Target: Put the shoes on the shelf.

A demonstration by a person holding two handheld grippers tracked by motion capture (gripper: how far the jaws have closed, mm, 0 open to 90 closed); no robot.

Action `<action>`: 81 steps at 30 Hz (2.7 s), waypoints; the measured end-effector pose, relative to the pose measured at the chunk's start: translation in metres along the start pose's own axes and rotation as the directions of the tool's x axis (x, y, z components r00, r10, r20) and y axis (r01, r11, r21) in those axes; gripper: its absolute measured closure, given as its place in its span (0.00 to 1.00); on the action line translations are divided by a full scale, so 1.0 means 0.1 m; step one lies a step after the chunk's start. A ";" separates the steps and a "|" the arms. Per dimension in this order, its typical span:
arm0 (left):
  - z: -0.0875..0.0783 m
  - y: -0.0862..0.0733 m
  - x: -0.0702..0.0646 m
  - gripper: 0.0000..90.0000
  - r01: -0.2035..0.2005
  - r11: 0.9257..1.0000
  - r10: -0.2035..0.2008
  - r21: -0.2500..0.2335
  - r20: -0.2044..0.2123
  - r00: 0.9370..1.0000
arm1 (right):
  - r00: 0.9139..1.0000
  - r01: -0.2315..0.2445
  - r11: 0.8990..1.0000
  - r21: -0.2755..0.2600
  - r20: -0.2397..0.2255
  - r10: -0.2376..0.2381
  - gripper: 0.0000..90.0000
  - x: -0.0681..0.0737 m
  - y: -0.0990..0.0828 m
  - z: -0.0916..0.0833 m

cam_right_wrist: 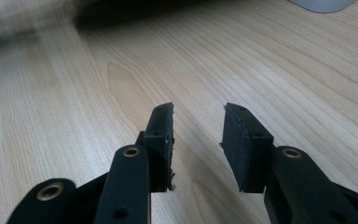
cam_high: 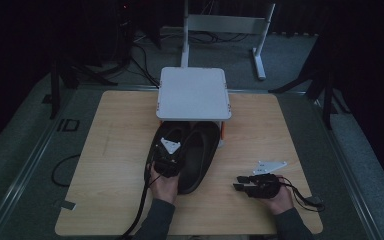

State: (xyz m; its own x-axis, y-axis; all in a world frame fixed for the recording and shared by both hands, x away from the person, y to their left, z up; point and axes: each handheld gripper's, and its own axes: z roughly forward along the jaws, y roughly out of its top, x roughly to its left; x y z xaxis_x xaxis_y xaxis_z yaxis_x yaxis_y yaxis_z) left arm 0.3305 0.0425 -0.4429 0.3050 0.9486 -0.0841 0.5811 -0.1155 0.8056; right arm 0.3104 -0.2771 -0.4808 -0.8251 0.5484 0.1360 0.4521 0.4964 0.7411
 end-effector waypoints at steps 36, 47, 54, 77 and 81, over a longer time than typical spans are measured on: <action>0.45 0.23 -0.21 0.83 0.027 0.998 -0.032 -0.050 -0.104 0.994 | 1.000 0.005 1.000 0.010 0.006 -0.005 0.70 0.00 -0.01 0.02; 0.58 0.32 -0.29 0.83 0.039 0.996 -0.051 -0.075 -0.164 0.985 | 1.000 0.007 1.000 0.008 0.007 -0.007 0.70 -0.01 -0.01 0.02; 0.63 0.38 -0.29 0.83 0.049 0.994 -0.066 -0.093 -0.184 0.981 | 1.000 -0.009 1.000 0.000 0.008 0.009 0.70 -0.04 -0.03 0.00; 0.78 0.56 -0.30 0.82 0.059 0.991 -0.085 -0.121 -0.222 0.971 | 1.000 -0.009 1.000 0.006 0.007 0.009 0.70 -0.03 -0.03 0.03; 0.82 0.59 -0.30 0.82 0.062 0.990 -0.090 -0.126 -0.227 0.970 | 1.000 -0.011 1.000 0.005 0.006 0.011 0.70 -0.03 -0.03 0.03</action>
State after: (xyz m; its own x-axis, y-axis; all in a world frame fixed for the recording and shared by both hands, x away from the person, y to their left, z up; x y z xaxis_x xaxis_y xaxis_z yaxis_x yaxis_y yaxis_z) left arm 0.4176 -0.0173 -0.4413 0.0725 0.9972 -0.0206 0.4989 -0.0183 0.8664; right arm 0.3122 -0.2781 -0.4854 -0.8181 0.5577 0.1403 0.4628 0.4937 0.7362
